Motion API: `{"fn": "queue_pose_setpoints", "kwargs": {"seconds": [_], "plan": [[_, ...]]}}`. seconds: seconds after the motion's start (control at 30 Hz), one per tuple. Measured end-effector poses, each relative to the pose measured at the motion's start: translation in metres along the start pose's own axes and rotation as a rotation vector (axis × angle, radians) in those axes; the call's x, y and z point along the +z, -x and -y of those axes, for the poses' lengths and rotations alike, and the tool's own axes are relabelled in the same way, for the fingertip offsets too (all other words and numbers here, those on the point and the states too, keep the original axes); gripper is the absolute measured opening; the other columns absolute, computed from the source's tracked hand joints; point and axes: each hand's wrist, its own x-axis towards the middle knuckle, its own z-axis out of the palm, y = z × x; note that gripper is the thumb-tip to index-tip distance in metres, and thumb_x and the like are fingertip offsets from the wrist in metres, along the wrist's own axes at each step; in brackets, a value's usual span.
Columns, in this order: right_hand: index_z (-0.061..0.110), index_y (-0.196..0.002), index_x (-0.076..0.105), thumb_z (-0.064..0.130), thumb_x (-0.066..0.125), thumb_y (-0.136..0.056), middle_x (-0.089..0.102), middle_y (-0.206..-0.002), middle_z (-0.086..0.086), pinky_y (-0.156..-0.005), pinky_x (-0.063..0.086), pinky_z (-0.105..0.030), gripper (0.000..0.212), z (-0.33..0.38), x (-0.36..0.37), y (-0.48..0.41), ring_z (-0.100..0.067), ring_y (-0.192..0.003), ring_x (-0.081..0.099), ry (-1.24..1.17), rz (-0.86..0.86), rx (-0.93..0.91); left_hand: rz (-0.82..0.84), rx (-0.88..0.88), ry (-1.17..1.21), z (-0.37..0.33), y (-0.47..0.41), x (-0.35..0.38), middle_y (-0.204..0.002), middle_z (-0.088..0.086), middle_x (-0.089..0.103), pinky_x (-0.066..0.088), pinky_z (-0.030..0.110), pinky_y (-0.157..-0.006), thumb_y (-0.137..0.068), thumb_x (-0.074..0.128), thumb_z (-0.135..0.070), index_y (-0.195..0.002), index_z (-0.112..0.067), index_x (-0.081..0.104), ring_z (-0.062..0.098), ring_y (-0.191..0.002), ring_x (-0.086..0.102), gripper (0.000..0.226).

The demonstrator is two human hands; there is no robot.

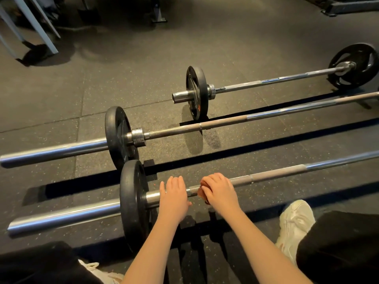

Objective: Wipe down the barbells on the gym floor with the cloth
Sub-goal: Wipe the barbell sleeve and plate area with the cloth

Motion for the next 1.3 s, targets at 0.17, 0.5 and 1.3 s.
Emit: {"fn": "queue_pose_setpoints", "kwargs": {"seconds": [0.17,0.5,1.3], "plan": [[0.022,-0.093,0.063,0.027,0.051,-0.095,0.059,-0.097,0.008,-0.092,0.040,-0.035,0.014,-0.052,-0.022,0.003,-0.020,-0.102,0.051,0.068,-0.059,0.237,0.000,0.019,0.003,0.003,-0.002,0.001,-0.152,0.008,0.023,0.011,0.047,-0.119,-0.091,0.056,-0.051,-0.150,-0.007,0.010,0.026,-0.143,0.017,0.087],[0.023,-0.086,0.061,0.038,0.038,-0.087,0.057,-0.089,0.008,-0.085,0.045,-0.037,0.027,-0.038,-0.019,0.006,-0.019,-0.092,0.051,0.036,-0.062,0.033,-0.007,-0.019,-0.143,-0.004,0.006,-0.002,-0.160,0.009,0.010,0.000,0.048,-0.118,-0.092,0.053,-0.051,-0.153,-0.006,0.004,0.027,-0.149,0.002,0.091],[0.019,-0.092,0.066,0.034,0.043,-0.085,0.064,-0.096,0.003,-0.088,0.051,-0.042,0.028,-0.137,-0.053,0.012,-0.027,-0.100,0.058,0.007,-0.038,-0.102,-0.061,-0.276,0.118,-0.140,0.008,0.022,-0.161,0.011,-0.002,0.004,0.038,-0.121,-0.102,0.030,-0.046,-0.153,-0.006,0.002,0.028,-0.148,-0.005,0.071]]}}
